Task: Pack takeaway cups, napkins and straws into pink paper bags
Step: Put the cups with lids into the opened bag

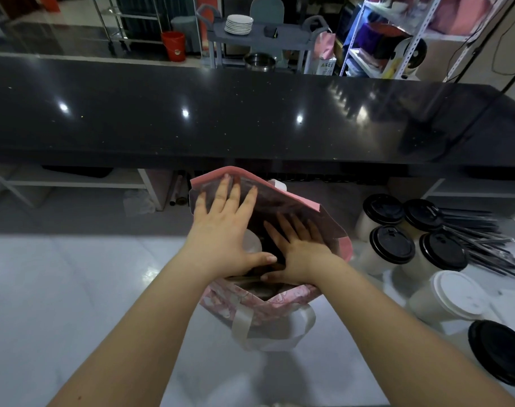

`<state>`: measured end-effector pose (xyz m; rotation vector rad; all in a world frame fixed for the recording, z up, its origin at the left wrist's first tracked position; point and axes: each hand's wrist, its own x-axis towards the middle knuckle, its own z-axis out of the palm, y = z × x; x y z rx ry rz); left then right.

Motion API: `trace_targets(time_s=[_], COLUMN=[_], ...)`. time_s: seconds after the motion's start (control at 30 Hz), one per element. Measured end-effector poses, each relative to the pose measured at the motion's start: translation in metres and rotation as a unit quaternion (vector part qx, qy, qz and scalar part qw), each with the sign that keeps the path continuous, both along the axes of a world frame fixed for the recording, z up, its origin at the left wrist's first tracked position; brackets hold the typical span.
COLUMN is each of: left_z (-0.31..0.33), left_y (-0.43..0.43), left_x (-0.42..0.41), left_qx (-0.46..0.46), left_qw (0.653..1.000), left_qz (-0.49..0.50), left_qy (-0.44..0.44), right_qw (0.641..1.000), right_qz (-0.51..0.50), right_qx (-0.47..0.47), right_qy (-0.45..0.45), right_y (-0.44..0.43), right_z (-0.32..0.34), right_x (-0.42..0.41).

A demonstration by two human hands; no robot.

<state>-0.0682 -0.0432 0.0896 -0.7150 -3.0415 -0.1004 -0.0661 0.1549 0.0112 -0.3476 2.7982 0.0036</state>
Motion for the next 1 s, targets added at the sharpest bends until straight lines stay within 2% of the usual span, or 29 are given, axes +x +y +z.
trace_targets(time_s=[0.1, 0.2, 0.3, 0.47, 0.63, 0.8, 1.0], left_z=[0.005, 0.016, 0.033, 0.056, 0.057, 0.056, 0.052], left_y=[0.005, 0.009, 0.013, 0.032, 0.077, 0.134, 0.191], left_x=[0.002, 0.003, 0.006, 0.008, 0.001, -0.001, 0.023], left_qx=[0.022, 0.075, 0.113, 0.252, 0.228, 0.202, 0.217], left_qw=[1.0, 0.997, 0.989, 0.955, 0.969, 0.976, 0.963], left_qz=[0.011, 0.015, 0.026, 0.075, 0.024, -0.061, -0.162], left_qy=[0.003, 0.024, 0.088, 0.138, 0.095, 0.052, -0.006], right_qw=[1.0, 0.997, 0.992, 0.981, 0.955, 0.929, 0.889], right_qz=[0.006, -0.001, -0.011, -0.021, -0.079, -0.201, -0.313], right_qx=[0.005, -0.065, -0.123, -0.14, -0.161, -0.149, -0.146], right_qy=[-0.024, -0.038, 0.018, 0.133, 0.237, 0.273, 0.301], right_y=[-0.001, 0.0, 0.005, 0.016, 0.041, 0.083, 0.112], right_z=[0.011, 0.042, 0.081, 0.122, 0.131, 0.134, 0.139], right_x=[-0.003, -0.006, -0.003, 0.025, 0.054, 0.084, 0.141])
